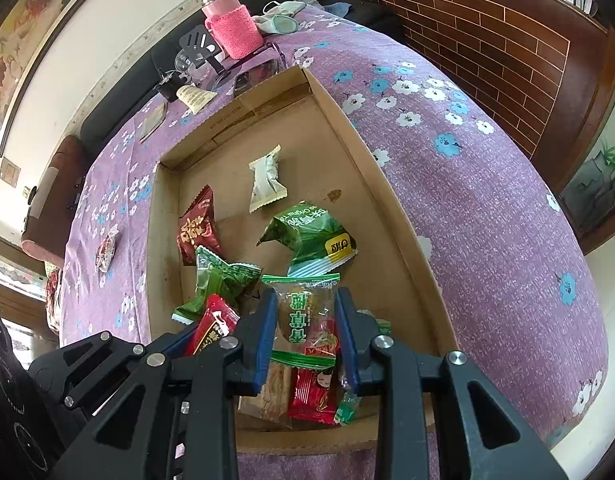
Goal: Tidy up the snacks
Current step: 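Lower both held snacks into the tray and open both grippers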
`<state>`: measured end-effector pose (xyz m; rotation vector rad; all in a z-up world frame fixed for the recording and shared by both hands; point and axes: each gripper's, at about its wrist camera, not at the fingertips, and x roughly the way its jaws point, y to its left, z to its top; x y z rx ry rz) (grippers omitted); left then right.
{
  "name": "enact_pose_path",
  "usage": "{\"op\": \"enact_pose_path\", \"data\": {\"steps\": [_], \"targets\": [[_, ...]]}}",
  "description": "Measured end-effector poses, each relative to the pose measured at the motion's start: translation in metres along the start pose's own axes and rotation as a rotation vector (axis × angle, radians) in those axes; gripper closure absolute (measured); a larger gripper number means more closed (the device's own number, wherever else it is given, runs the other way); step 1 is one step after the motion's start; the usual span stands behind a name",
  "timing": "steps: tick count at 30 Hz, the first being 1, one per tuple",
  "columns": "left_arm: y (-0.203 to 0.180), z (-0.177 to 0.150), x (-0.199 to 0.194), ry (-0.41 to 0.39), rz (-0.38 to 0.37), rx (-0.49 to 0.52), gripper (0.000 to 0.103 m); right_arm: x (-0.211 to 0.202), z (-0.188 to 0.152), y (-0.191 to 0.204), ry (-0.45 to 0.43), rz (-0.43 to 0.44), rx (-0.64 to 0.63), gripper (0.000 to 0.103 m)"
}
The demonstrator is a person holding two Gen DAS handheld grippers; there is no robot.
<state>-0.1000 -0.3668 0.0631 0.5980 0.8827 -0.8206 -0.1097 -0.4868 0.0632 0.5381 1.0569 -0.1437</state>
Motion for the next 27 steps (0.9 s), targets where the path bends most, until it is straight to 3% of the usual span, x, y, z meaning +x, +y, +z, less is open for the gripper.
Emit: {"op": "enact_pose_path", "data": {"steps": [27], "targets": [[-0.0038,0.0009,-0.0014,-0.015,0.025,0.011,0.083,0.0045,0.0051,0.0038,-0.002,-0.003,-0.027,0.073]]}}
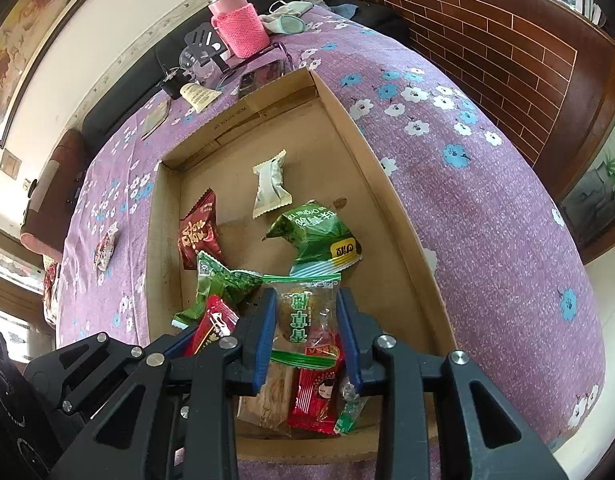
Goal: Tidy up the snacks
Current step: 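Lower both held snacks into the tray and open both grippers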
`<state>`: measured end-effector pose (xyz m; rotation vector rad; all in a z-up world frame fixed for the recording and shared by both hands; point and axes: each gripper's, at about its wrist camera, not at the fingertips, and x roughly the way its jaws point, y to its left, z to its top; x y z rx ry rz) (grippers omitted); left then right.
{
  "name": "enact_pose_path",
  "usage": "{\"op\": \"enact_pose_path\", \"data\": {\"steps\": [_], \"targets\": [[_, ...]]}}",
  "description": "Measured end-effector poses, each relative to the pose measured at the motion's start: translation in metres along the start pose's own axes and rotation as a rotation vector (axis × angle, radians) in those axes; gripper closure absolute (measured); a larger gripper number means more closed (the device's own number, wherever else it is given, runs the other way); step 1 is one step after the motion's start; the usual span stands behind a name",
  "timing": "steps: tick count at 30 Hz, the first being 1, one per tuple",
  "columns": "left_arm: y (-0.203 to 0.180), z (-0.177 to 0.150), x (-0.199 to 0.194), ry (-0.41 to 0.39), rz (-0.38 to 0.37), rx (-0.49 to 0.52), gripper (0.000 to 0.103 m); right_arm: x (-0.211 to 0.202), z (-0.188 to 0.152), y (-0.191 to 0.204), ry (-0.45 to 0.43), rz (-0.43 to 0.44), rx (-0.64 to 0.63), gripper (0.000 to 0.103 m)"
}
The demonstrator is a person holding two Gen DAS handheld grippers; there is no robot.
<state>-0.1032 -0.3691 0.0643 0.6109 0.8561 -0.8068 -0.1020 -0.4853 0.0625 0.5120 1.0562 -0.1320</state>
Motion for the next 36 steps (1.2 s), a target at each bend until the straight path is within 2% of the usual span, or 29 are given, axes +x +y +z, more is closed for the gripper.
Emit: {"op": "enact_pose_path", "data": {"steps": [10,14,20,36], "targets": [[0.001,0.000,-0.002,-0.008,0.006,0.008,0.083,-0.002,0.002,0.001,-0.008,0.000,-0.009,0.073],[0.002,0.000,-0.003,-0.012,0.009,0.008,0.071,-0.004,0.001,0.000,-0.014,0.000,-0.008,0.073],[0.004,0.000,-0.007,-0.024,0.010,0.003,0.065,-0.011,-0.002,0.001,-0.033,-0.010,-0.014,0.069],[0.025,-0.012,-0.028,-0.068,0.017,-0.061,0.064,-0.025,-0.011,0.017,-0.081,-0.027,-0.011,0.068]]}}
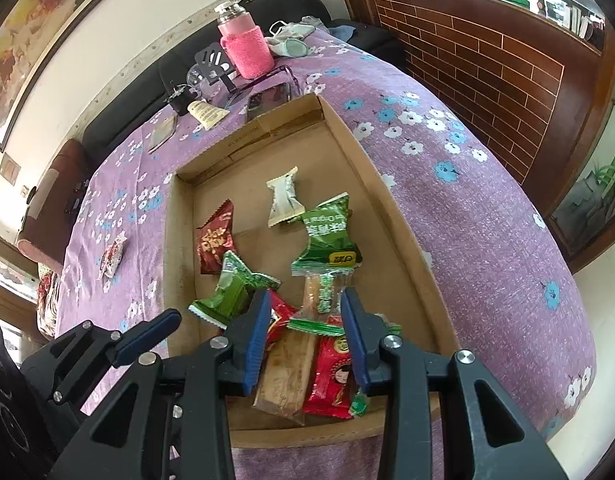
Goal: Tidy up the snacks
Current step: 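Lower both held snacks into the tray and open both grippers, then withdraw both grippers from the tray toward the two white-red packets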
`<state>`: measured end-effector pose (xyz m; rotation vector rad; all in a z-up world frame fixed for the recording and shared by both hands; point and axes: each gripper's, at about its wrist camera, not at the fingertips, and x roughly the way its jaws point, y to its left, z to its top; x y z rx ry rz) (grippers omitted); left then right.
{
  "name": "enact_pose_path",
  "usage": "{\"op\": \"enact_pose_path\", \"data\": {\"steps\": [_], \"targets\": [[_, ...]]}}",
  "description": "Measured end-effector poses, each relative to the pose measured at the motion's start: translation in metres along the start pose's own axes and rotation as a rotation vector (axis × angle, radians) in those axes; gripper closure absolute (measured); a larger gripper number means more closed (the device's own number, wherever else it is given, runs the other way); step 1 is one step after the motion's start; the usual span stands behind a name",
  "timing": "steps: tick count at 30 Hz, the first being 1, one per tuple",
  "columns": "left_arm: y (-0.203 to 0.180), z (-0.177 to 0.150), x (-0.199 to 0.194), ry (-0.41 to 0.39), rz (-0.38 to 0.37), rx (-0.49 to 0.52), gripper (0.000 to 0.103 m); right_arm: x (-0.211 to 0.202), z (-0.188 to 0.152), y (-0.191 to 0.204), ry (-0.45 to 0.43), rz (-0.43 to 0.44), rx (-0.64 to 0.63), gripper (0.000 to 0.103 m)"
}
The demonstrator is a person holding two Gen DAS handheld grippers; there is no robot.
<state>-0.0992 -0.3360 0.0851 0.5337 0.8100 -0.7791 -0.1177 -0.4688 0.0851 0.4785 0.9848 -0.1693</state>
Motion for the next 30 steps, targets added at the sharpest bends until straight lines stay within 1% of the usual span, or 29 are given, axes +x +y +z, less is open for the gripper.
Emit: {"op": "enact_pose_path", "data": {"steps": [10,30], "targets": [[0.025,-0.017,-0.013,-0.010,0.023,-0.045,0.063,0.005,-0.008,0.031,0.015,0.004,-0.032,0.068],[0.090,-0.052,-0.033,-0.027,0.050,-0.191,0.063,0.013,-0.020,0.097,0.046,-0.019,-0.146,0.068]]}}
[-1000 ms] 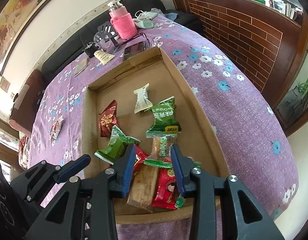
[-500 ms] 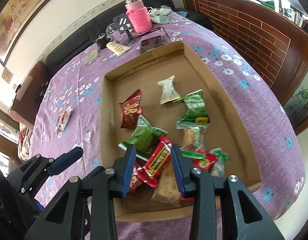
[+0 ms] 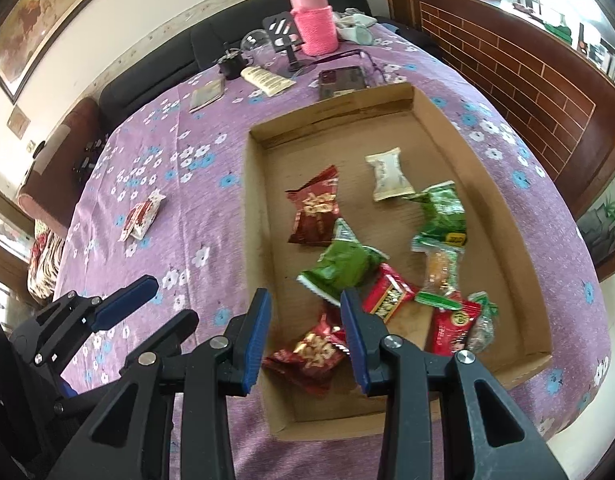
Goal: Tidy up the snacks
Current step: 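Withdraw both grippers from the tray toward the two white-red packets, then grasp a white-red packet with the right gripper while the left gripper grasps the other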
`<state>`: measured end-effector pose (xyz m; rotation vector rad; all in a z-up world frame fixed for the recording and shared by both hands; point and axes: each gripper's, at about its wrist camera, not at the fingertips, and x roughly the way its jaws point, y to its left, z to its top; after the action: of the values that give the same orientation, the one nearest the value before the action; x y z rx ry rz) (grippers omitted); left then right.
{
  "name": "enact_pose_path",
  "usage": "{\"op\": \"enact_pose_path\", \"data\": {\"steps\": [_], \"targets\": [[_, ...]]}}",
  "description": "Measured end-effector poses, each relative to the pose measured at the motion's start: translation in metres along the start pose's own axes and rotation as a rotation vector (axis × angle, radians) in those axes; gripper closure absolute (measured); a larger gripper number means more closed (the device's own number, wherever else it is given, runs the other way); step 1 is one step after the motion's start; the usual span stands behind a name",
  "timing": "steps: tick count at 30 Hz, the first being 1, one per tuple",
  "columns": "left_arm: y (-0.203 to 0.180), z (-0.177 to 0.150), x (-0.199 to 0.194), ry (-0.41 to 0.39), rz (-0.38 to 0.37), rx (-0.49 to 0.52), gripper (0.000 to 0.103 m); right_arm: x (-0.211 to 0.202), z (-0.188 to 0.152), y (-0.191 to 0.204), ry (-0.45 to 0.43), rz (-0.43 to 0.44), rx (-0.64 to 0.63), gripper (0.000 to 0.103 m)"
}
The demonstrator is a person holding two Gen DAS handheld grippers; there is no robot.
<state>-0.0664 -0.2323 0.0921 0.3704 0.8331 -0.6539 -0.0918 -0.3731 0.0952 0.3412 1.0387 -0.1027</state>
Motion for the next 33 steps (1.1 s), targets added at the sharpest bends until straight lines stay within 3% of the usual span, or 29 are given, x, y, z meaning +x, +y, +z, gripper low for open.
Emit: {"op": "enact_pose_path", "data": {"steps": [19,23,29,33], "targets": [[0.101,-0.049,-0.006,0.050,0.084,-0.231,0.063,0.016,-0.002,0.090,0.021,0.025,-0.184,0.068],[0.129,-0.076,-0.007,0.092,0.119,-0.310,0.063,0.028,0.001,0.110,0.058,0.064,-0.203,0.068],[0.162,-0.111,-0.017,0.132,0.184,-0.390,0.063,0.063,0.023,0.140,0.191,0.160,-0.136,0.068],[0.176,-0.126,-0.026,0.133,0.209,-0.418,0.063,0.086,0.049,0.168,0.202,0.172,-0.118,0.068]]}}
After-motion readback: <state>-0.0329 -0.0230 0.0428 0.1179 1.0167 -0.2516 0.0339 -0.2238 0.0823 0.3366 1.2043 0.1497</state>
